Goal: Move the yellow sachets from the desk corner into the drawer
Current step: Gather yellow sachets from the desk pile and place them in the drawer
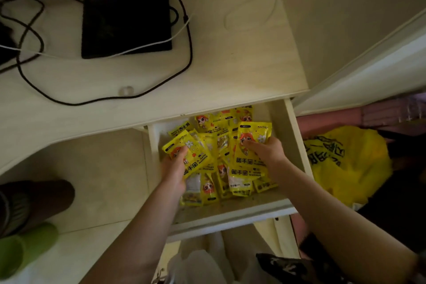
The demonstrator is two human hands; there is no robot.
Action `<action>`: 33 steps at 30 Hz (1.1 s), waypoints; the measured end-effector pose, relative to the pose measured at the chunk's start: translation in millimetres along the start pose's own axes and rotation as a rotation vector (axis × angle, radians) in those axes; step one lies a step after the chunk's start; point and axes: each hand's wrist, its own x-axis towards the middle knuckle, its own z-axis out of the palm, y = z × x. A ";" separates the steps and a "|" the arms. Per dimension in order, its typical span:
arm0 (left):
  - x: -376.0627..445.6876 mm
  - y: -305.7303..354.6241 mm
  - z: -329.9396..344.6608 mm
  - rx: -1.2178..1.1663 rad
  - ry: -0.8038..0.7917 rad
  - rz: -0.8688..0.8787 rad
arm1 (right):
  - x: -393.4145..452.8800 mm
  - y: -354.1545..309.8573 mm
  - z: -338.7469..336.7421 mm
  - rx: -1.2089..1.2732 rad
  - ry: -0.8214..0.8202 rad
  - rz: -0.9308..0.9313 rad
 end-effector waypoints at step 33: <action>-54.1 -33.9 -40.3 0.479 0.029 0.330 | -6.8 17.1 -23.9 -0.810 -0.084 -0.228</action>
